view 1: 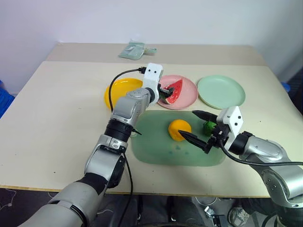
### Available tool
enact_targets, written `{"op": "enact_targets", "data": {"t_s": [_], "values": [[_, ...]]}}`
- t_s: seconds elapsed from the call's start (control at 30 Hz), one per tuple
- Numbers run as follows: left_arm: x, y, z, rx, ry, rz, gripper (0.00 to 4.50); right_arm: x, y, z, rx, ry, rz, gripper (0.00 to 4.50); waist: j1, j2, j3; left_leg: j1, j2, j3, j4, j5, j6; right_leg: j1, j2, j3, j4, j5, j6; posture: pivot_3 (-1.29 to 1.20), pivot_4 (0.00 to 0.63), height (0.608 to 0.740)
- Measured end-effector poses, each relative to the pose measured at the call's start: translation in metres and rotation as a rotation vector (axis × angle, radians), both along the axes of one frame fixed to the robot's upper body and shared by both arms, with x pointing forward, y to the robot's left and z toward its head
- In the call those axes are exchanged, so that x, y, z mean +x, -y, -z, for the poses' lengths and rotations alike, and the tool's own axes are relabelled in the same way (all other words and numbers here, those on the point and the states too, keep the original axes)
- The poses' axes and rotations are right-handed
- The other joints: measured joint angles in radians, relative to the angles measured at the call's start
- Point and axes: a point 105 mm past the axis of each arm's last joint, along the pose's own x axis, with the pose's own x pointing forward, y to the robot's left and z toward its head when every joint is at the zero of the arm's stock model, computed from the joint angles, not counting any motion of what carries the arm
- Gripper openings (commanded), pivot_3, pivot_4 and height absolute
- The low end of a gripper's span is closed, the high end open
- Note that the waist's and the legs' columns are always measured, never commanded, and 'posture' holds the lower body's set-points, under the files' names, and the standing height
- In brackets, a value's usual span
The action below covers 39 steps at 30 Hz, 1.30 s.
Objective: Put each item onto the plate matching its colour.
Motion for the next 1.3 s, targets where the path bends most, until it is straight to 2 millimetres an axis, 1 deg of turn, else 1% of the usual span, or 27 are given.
{"op": "enact_targets", "data": {"t_s": [0.07, 0.1, 0.17, 0.27, 0.3, 0.33, 0.4, 0.47, 0.53, 0.57, 0.63, 0.7, 0.77, 0.9, 1.0, 1.17, 1.3], "values": [[-0.003, -0.009, -0.001, 0.012, 0.011, 0.003, 4.47, 0.001, -0.001, -0.001, -0.001, 0.005, -0.005, 4.50, -0.004, 0.000, 0.000, 0.000, 0.000, 0.000, 0.000, 0.000, 0.000, 0.000, 0.000, 0.000, 0.000, 0.000, 0.000, 0.00, 0.150, 0.740], [-0.006, -0.018, 0.001, 0.026, 0.013, 0.004, 4.47, 0.001, -0.001, -0.002, -0.004, 0.010, -0.006, 4.50, -0.009, 0.000, 0.000, 0.000, 0.000, 0.000, 0.000, 0.000, 0.000, 0.000, 0.000, 0.000, 0.000, 0.000, 0.000, 0.00, 0.150, 0.740], [-0.013, -0.046, 0.010, 0.061, 0.007, -0.002, 4.47, 0.004, 0.000, -0.005, -0.005, 0.018, 0.003, 4.50, -0.026, 0.000, 0.000, 0.000, 0.001, 0.000, -0.001, 0.000, -0.001, -0.001, 0.000, 0.000, 0.001, 0.000, 0.000, 0.00, 0.150, 0.740], [-0.040, -0.086, 0.023, 0.062, -0.006, 0.066, 4.47, 0.005, 0.004, -0.003, -0.017, -0.001, 0.016, 4.50, -0.040, 0.000, 0.000, 0.000, 0.002, 0.000, -0.002, 0.001, -0.002, -0.002, 0.001, 0.000, 0.001, 0.000, 0.000, 0.00, 0.150, 0.740], [-0.049, -0.094, 0.024, 0.064, -0.002, 0.100, 4.47, 0.005, 0.003, -0.001, -0.023, -0.011, 0.012, 4.50, -0.041, 0.000, 0.000, 0.000, 0.002, 0.000, -0.002, 0.001, -0.002, -0.001, 0.001, 0.000, 0.001, 0.000, 0.000, 0.00, 0.150, 0.740], [-0.062, -0.102, 0.024, 0.072, 0.016, 0.155, 4.47, 0.005, 0.001, -0.001, -0.023, -0.015, -0.001, 4.50, -0.044, 0.000, 0.000, 0.000, 0.002, 0.000, -0.002, 0.001, -0.002, -0.001, 0.000, 0.000, 0.000, 0.000, -0.001, 0.00, 0.150, 0.740], [-0.089, -0.113, 0.026, 0.087, 0.035, 0.256, 4.47, 0.004, -0.002, 0.002, -0.026, -0.029, -0.013, 4.50, -0.047, 0.000, 0.000, 0.001, 0.003, 0.000, -0.002, 0.001, -0.002, 0.000, 0.000, 0.000, -0.001, 0.000, -0.001, 0.00, 0.150, 0.740], [-0.109, -0.120, 0.030, 0.102, 0.038, 0.330, 4.47, 0.006, -0.006, 0.003, -0.030, -0.035, -0.029, 4.50, -0.043, 0.000, 0.000, 0.001, 0.002, -0.001, -0.002, 0.001, -0.002, 0.001, -0.001, 0.000, -0.001, 0.000, -0.001, 0.00, 0.150, 0.740], [-0.127, -0.128, 0.039, 0.136, 0.018, 0.385, 4.47, 0.008, -0.008, 0.004, -0.026, -0.041, -0.036, 4.50, -0.045, 0.000, 0.000, 0.002, 0.002, -0.001, -0.002, 0.000, -0.001, 0.002, -0.002, 0.000, -0.001, -0.001, -0.001, 0.00, 0.150, 0.740], [-0.136, -0.133, 0.047, 0.154, -0.004, 0.406, 4.47, 0.009, -0.009, 0.005, -0.022, -0.047, -0.040, 4.50, -0.047, 0.000, 0.000, 0.002, 0.002, -0.001, -0.003, -0.001, 0.000, 0.001, -0.002, 0.000, -0.001, -0.001, -0.001, 0.00, 0.150, 0.740], [-0.146, -0.140, 0.059, 0.158, -0.038, 0.418, 4.47, 0.012, -0.009, 0.008, -0.021, -0.062, -0.039, 4.50, -0.046, 0.001, 0.000, 0.002, 0.002, -0.001, -0.003, -0.001, 0.002, 0.001, -0.002, 0.000, -0.001, -0.001, -0.002, 0.00, 0.150, 0.740], [-0.149, -0.145, 0.063, 0.152, -0.036, 0.405, 4.47, 0.014, -0.010, 0.008, -0.023, -0.070, -0.042, 4.50, -0.044, 0.001, 0.000, 0.002, 0.003, -0.001, -0.003, -0.002, 0.003, 0.001, -0.002, 0.000, -0.001, -0.001, -0.002, 0.00, 0.150, 0.740], [-0.146, -0.151, 0.060, 0.150, 0.000, 0.378, 4.47, 0.014, -0.012, 0.011, -0.029, -0.087, -0.049, 4.50, -0.044, 0.001, 0.000, 0.002, 0.003, -0.001, -0.003, -0.003, 0.005, 0.001, -0.002, 0.000, -0.002, -0.001, -0.002, 0.00, 0.150, 0.740], [-0.142, -0.160, 0.054, 0.138, 0.054, 0.344, 4.47, 0.016, -0.015, 0.022, -0.075, -0.119, -0.039, 4.50, -0.048, 0.001, 0.000, 0.002, 0.003, -0.001, -0.004, -0.003, 0.005, 0.001, -0.002, 0.000, -0.002, -0.001, -0.001, 0.00, 0.150, 0.740], [-0.143, -0.156, 0.051, 0.112, 0.082, 0.366, 4.47, 0.019, -0.015, 0.032, -0.114, -0.139, -0.018, 4.50, -0.046, 0.001, 0.000, 0.001, 0.002, -0.001, -0.004, -0.003, 0.005, 0.001, -0.002, 0.000, -0.002, -0.001, -0.001, 0.00, 0.150, 0.740], [-0.142, -0.154, 0.047, 0.102, 0.109, 0.380, 4.47, 0.020, -0.013, 0.033, -0.133, -0.133, -0.005, 4.50, -0.048, 0.001, 0.000, 0.001, 0.002, -0.001, -0.004, -0.003, 0.005, 0.000, -0.002, 0.000, -0.001, -0.001, -0.001, 0.00, 0.150, 0.740], [-0.138, -0.154, 0.045, 0.087, 0.120, 0.372, 4.47, 0.021, -0.013, 0.034, -0.142, -0.129, 0.001, 4.50, -0.047, 0.001, 0.000, 0.001, 0.002, -0.001, -0.004, -0.003, 0.005, 0.001, -0.002, -0.001, -0.001, 0.000, -0.001, 0.00, 0.150, 0.740]]}}
